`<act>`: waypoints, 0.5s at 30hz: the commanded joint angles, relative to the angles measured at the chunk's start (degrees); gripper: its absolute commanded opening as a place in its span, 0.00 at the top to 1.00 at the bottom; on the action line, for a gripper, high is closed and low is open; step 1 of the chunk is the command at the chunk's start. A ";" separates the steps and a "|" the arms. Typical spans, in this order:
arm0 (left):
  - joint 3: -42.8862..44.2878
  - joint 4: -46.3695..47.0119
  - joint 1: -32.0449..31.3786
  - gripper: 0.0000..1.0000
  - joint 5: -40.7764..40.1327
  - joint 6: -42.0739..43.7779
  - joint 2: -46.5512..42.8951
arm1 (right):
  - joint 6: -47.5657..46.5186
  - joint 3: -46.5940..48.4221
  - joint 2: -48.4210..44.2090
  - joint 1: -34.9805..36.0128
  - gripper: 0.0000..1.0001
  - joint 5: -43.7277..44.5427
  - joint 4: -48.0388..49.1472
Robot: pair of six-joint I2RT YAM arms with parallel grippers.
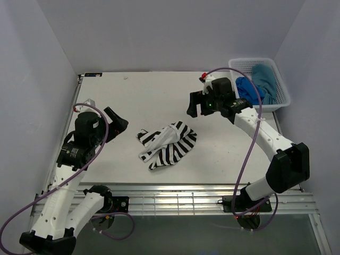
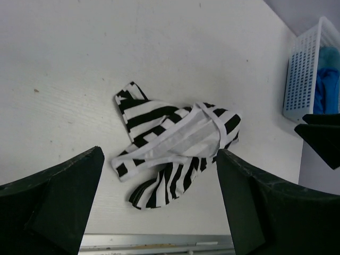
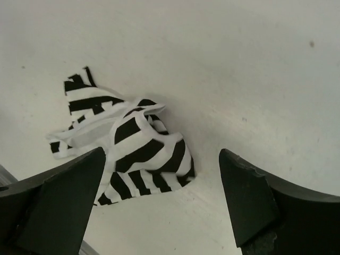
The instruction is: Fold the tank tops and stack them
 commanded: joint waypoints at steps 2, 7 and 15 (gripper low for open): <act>-5.77 -1.30 0.13 0.02 9.95 -2.95 -0.93 | 7.76 -8.06 -6.35 0.65 0.10 11.26 -3.25; -15.09 0.10 0.04 0.02 14.34 -5.85 -1.20 | 12.17 -20.47 -18.13 4.78 0.10 10.82 -1.04; -24.76 7.91 -1.80 0.02 19.18 -7.26 2.93 | 20.26 -34.63 -28.78 14.62 0.10 9.51 -0.43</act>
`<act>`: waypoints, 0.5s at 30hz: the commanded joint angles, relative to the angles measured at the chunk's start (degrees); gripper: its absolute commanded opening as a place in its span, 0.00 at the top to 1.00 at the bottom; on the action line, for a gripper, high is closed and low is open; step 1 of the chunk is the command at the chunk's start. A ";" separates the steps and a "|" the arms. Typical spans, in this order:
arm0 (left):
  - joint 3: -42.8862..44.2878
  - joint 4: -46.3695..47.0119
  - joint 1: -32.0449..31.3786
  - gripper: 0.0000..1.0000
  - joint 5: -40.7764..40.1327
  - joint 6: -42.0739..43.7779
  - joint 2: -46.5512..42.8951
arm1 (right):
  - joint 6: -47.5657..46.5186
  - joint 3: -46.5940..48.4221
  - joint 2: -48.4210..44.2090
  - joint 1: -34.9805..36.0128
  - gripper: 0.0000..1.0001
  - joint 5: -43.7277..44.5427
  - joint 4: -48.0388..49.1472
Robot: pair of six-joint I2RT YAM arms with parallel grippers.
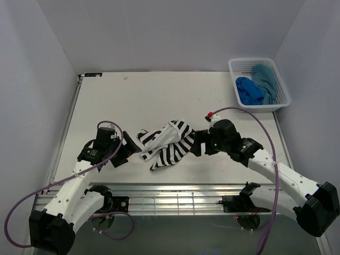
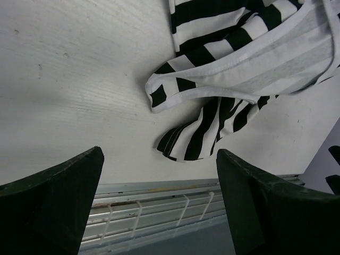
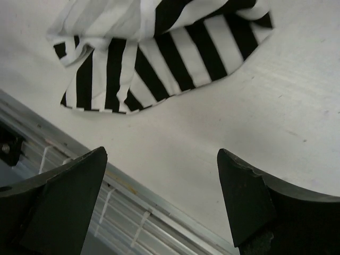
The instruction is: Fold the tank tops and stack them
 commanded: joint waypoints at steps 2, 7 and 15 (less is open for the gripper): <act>-4.78 9.71 -2.72 0.02 5.07 -1.45 0.68 | 6.90 -3.75 -1.27 7.84 0.10 0.11 2.24; -7.86 15.60 -4.92 0.02 1.56 -1.81 7.69 | 10.94 -6.48 0.49 15.23 0.10 2.48 8.46; -9.09 24.12 -5.45 0.12 1.03 -0.92 17.38 | 14.73 -7.98 7.60 19.63 0.10 5.64 13.40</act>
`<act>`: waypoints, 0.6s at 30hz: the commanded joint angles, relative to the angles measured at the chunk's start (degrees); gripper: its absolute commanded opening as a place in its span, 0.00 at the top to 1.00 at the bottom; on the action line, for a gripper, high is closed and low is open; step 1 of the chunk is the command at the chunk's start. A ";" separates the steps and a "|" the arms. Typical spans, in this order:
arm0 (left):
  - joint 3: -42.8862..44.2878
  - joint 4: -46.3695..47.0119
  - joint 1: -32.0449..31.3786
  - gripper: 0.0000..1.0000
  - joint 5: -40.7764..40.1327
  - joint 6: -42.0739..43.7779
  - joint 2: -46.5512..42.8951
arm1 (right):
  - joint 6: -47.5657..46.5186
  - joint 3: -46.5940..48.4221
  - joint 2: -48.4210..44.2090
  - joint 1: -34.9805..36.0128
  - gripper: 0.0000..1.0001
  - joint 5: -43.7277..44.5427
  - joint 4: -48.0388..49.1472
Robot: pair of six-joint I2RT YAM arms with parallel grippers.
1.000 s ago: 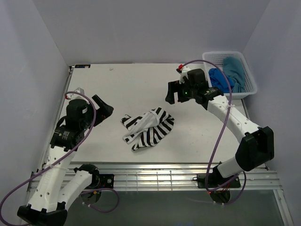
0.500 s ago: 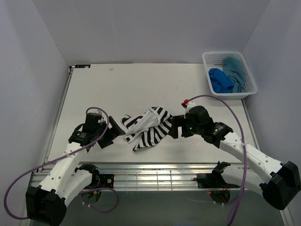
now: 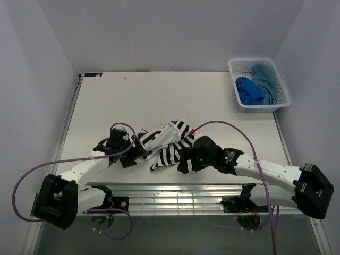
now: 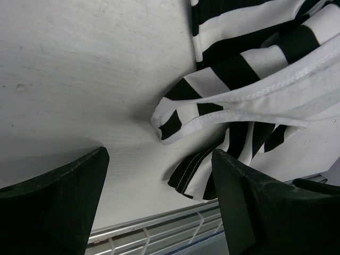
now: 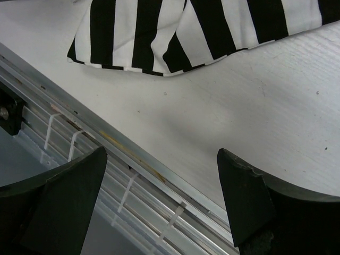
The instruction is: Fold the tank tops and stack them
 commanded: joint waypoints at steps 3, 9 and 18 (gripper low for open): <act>-2.17 8.80 -0.71 0.13 -0.17 0.74 2.33 | 1.37 2.32 5.13 3.45 0.10 4.58 3.55; -2.17 12.76 -1.50 0.30 -0.17 0.65 8.39 | 6.98 1.89 7.16 4.15 0.10 8.44 1.52; 1.43 10.13 -1.94 1.00 -6.40 2.76 7.01 | 16.03 5.49 12.16 3.89 0.10 15.57 -2.35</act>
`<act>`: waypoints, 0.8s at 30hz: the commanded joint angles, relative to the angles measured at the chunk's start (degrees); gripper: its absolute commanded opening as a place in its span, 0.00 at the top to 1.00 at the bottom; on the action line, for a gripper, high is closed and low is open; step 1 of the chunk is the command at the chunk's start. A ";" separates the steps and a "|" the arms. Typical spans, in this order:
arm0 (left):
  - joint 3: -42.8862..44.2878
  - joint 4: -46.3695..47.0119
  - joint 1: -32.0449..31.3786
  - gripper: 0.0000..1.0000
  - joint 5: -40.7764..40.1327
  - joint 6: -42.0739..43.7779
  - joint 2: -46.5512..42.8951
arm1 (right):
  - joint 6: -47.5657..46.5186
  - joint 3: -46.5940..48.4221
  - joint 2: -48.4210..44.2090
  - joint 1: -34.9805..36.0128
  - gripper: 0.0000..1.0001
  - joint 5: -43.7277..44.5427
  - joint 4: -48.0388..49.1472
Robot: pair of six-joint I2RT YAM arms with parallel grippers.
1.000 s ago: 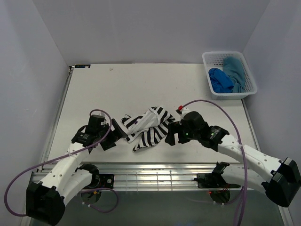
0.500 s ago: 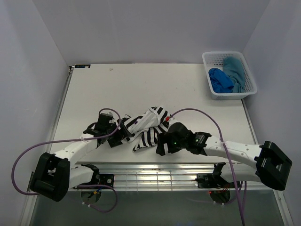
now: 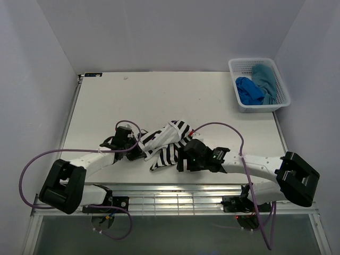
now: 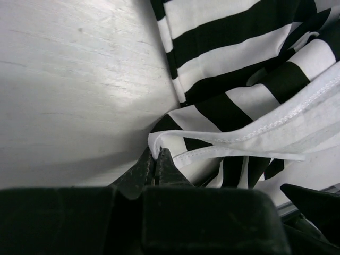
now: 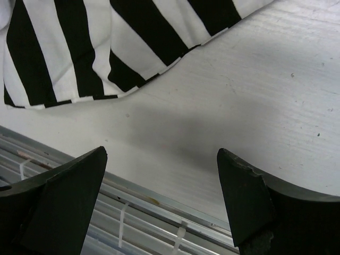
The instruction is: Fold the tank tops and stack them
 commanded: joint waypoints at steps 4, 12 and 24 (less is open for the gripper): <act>-0.91 -4.19 -0.13 1.00 -6.90 0.81 -13.88 | 8.45 5.08 2.40 -0.09 0.10 6.79 1.20; -1.80 -8.59 -0.21 1.00 -8.22 -0.86 -22.79 | 9.86 9.21 9.25 -0.18 0.05 7.50 1.65; -0.48 -10.17 -0.21 1.00 -7.42 -1.65 -24.46 | 11.09 11.41 18.75 -0.09 0.35 10.92 4.29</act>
